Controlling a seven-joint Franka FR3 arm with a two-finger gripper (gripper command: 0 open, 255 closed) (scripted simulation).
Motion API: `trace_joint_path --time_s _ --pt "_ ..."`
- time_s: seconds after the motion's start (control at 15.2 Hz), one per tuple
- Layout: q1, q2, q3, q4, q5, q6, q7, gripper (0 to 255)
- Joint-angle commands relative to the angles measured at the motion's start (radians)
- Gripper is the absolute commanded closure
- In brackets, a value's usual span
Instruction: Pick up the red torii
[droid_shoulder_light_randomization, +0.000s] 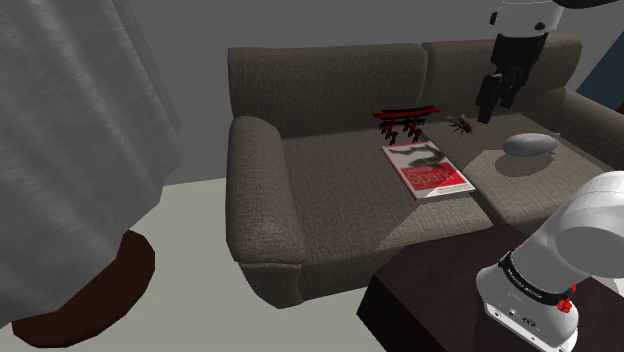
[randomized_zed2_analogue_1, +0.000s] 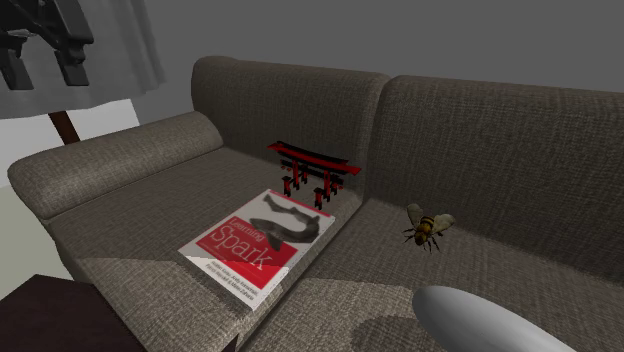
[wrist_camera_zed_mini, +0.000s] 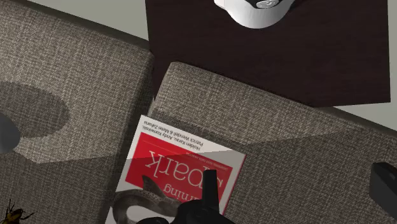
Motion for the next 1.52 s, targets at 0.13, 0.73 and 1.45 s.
trace_joint_path --time_s 0.13,0.73,1.45 --pt "-0.007 0.046 -0.024 -0.015 -0.011 0.071 -0.009 0" --pt "-0.032 0.310 -0.129 -0.011 -0.032 0.375 -0.055 0" --pt "-0.043 0.714 -0.235 0.147 0.055 0.664 -0.160 0"
